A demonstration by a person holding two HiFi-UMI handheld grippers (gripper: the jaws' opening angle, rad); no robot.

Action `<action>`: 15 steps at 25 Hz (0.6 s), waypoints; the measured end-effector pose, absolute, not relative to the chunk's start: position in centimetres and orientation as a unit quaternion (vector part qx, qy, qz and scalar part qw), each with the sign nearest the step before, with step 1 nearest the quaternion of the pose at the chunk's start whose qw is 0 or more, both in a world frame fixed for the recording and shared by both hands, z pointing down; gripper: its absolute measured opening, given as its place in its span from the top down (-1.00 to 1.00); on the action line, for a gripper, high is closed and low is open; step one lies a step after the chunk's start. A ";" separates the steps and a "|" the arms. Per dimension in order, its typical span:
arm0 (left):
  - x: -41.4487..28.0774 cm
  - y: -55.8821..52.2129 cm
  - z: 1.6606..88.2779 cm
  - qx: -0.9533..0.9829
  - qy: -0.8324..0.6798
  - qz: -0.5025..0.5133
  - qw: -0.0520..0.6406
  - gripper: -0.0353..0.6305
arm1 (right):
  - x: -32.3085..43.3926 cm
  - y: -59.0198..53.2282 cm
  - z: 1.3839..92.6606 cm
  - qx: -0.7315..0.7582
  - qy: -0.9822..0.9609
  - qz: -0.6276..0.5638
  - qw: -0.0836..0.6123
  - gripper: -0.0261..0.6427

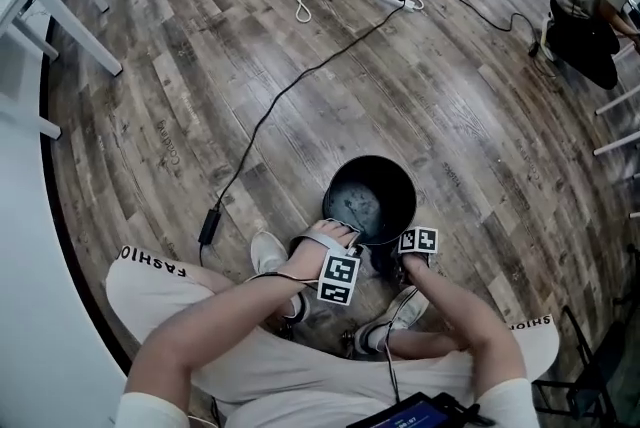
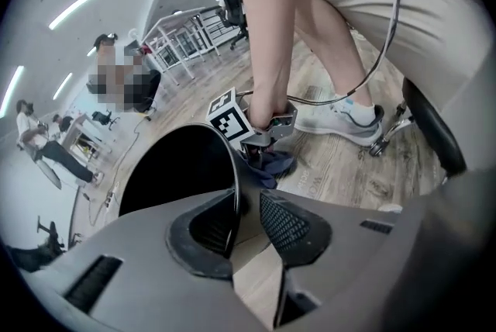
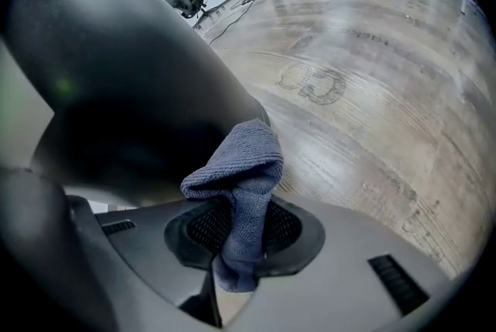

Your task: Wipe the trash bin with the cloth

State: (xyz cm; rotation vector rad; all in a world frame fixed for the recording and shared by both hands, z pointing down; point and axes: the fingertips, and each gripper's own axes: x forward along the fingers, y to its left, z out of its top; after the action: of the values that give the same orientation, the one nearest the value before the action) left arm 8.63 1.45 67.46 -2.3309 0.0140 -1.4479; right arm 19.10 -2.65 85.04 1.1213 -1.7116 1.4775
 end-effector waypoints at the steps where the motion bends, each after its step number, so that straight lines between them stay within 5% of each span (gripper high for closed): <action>1: 8.3 1.6 67.4 -0.837 0.003 -0.516 0.182 0.57 | 18.9 -2.5 83.8 0.419 -0.648 0.559 0.304 0.67; 3: 7.2 1.3 67.6 -0.829 -0.002 -0.531 0.175 0.41 | 18.5 -2.1 80.9 0.411 -0.650 0.565 0.299 0.67; 8: 5.0 0.3 68.8 -0.785 -0.033 -0.565 0.252 0.39 | 17.8 0.5 73.6 0.387 -0.655 0.582 0.287 0.67; 15: 5.2 0.4 68.6 -0.775 -0.030 -0.565 0.282 0.59 | 15.2 1.1 67.2 0.356 -0.686 0.587 0.241 0.67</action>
State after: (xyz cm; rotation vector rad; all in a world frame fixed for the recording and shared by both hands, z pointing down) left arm 5.23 0.37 68.63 -2.0758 -0.0811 -1.5142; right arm 15.16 1.11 67.22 0.9727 -1.8767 1.6061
